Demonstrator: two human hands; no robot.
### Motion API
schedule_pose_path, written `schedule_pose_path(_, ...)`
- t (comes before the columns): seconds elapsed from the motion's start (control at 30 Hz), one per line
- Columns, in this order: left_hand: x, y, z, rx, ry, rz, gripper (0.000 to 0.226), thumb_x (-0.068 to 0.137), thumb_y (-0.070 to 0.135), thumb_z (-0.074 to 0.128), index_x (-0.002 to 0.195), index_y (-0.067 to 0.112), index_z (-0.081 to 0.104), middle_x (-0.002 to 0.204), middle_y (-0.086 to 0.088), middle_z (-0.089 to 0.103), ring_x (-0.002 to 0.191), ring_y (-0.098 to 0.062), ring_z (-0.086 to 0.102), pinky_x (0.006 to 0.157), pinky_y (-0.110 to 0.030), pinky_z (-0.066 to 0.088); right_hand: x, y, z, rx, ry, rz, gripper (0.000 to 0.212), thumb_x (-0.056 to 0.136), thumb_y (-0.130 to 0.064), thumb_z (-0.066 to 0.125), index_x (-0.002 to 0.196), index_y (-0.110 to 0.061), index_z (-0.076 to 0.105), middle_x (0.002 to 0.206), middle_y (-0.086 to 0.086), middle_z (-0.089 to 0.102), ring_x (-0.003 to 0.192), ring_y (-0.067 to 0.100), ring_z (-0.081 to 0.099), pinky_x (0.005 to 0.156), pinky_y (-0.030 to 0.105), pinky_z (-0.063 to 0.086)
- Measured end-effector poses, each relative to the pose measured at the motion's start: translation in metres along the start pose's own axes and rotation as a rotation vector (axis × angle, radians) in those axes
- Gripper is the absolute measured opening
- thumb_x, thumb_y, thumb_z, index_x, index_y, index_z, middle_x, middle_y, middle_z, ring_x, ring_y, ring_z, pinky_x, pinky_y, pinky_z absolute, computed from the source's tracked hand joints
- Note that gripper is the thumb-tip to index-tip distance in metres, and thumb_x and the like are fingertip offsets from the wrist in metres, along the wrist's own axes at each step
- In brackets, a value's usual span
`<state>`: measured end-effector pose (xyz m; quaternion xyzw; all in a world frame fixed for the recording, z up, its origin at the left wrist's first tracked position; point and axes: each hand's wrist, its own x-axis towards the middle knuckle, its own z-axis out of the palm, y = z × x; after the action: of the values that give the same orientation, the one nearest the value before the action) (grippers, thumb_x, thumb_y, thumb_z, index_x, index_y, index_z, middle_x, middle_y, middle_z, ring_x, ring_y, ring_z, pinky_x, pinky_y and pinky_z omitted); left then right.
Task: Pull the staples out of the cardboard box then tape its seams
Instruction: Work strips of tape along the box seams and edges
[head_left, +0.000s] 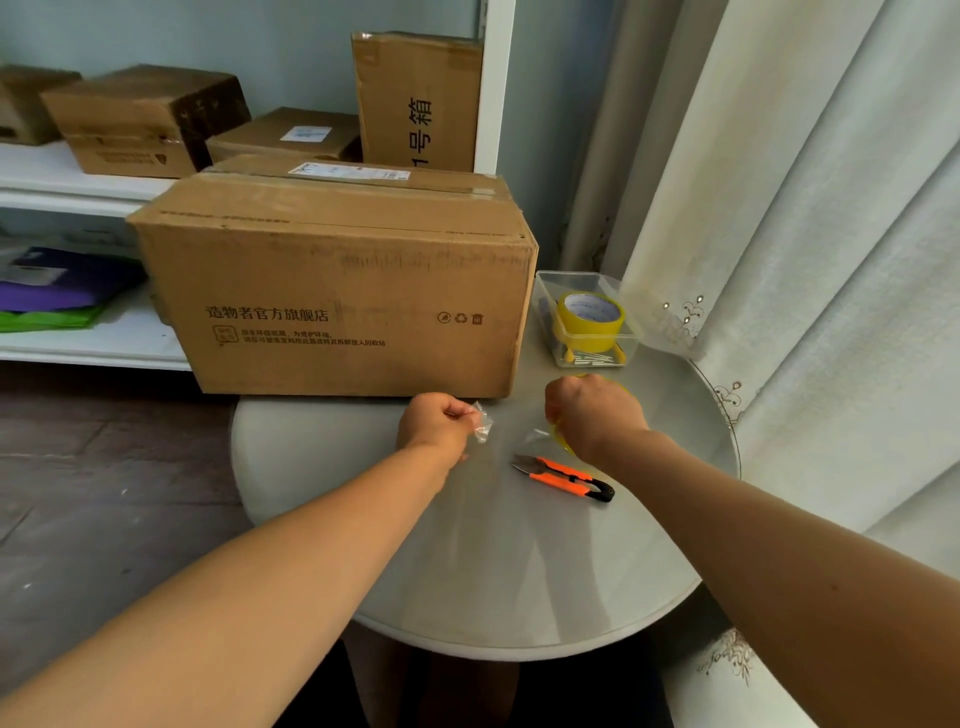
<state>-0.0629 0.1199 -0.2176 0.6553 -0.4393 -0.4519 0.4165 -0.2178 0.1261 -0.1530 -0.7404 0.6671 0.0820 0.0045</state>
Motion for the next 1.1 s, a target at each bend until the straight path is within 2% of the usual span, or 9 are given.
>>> schedule_pose_path(0.17,-0.004,0.017,-0.021,0.291,-0.194,0.334,0.027,0.082,0.008,0.068,0.065,0.026,0.06,0.068,0.001,0.057,0.067,-0.014,0.05,0.066,-0.033,0.044,0.0,-0.003,-0.017,-0.067,-0.124,-0.023,0.076,0.081,-0.043,0.072,0.145,-0.031,0.032,0.136,0.005,0.048,0.127,0.028,0.047,0.092,0.037,0.045)
schedule_pose_path(0.37,-0.014,0.072,-0.043,0.646,-0.197,0.558,0.011,0.081,0.012,0.07,0.076,0.022,0.066,0.066,0.01,0.056,0.072,-0.016,0.054,0.072,-0.029,0.046,0.005,-0.03,-0.053,0.212,-0.002,-0.076,0.051,0.068,-0.048,0.08,0.111,-0.027,0.062,0.113,-0.003,0.063,0.109,0.021,0.058,0.075,0.029,0.045)
schedule_pose_path(0.5,-0.031,0.098,-0.059,0.851,-0.149,0.641,0.009,0.085,0.019,0.063,0.087,0.026,0.068,0.084,0.009,0.06,0.082,-0.015,0.054,0.068,-0.028,0.042,0.002,-0.044,-0.071,0.25,0.099,-0.077,0.049,0.074,-0.042,0.077,0.114,-0.019,0.063,0.11,0.005,0.065,0.104,0.026,0.06,0.07,0.029,0.044)
schedule_pose_path(0.6,-0.039,0.11,-0.072,0.899,-0.115,0.667,0.013,0.087,0.018,0.06,0.085,0.029,0.067,0.083,0.011,0.059,0.081,-0.014,0.051,0.065,-0.025,0.035,0.0,-0.049,-0.081,0.247,0.148,-0.082,0.043,0.078,-0.042,0.074,0.113,-0.018,0.065,0.108,0.008,0.065,0.101,0.027,0.061,0.069,0.031,0.043)
schedule_pose_path(0.8,-0.031,0.151,-0.094,0.723,-0.118,0.584,0.007,0.088,0.021,0.065,0.094,0.023,0.068,0.091,0.006,0.062,0.097,-0.019,0.06,0.077,-0.033,0.049,-0.004,-0.062,-0.113,0.382,0.387,-0.046,0.032,0.083,-0.046,0.065,0.103,-0.021,0.067,0.099,0.0,0.068,0.09,0.022,0.064,0.074,0.035,0.054)
schedule_pose_path(0.9,-0.018,0.177,-0.114,0.471,-0.062,0.389,0.054,0.082,0.027,0.072,0.13,0.014,0.048,0.115,-0.008,0.06,0.102,-0.022,0.057,0.07,-0.03,0.048,-0.005,-0.062,-0.127,0.568,0.569,0.025,0.014,0.088,-0.035,0.063,0.092,-0.024,0.071,0.091,-0.002,0.07,0.084,0.021,0.065,0.073,0.035,0.055)
schedule_pose_path(0.97,-0.009,0.187,-0.135,0.568,0.108,0.462,0.066,0.082,0.03,0.071,0.138,0.016,0.038,0.126,-0.009,0.054,0.112,-0.025,0.054,0.086,-0.037,0.049,-0.002,-0.056,-0.13,0.845,0.615,0.086,0.011,0.088,-0.029,0.064,0.088,-0.022,0.073,0.088,-0.003,0.071,0.085,0.02,0.065,0.078,0.039,0.055)
schedule_pose_path(1.03,-0.002,0.185,-0.154,0.78,0.253,0.552,0.059,0.086,0.033,0.066,0.137,0.019,0.041,0.133,-0.007,0.049,0.12,-0.025,0.049,0.097,-0.041,0.044,0.001,-0.053,-0.129,1.069,0.581,0.109,0.013,0.089,-0.029,0.065,0.093,-0.019,0.074,0.091,-0.003,0.071,0.091,0.019,0.065,0.083,0.036,0.054)
schedule_pose_path(1.1,0.003,0.177,-0.168,1.005,0.245,0.498,0.052,0.089,0.043,0.058,0.135,0.021,0.045,0.137,-0.007,0.047,0.126,-0.026,0.044,0.102,-0.044,0.04,0.002,-0.058,-0.127,1.097,0.522,0.091,0.021,0.093,-0.026,0.06,0.108,-0.017,0.071,0.105,0.0,0.069,0.102,0.02,0.063,0.086,0.03,0.049)
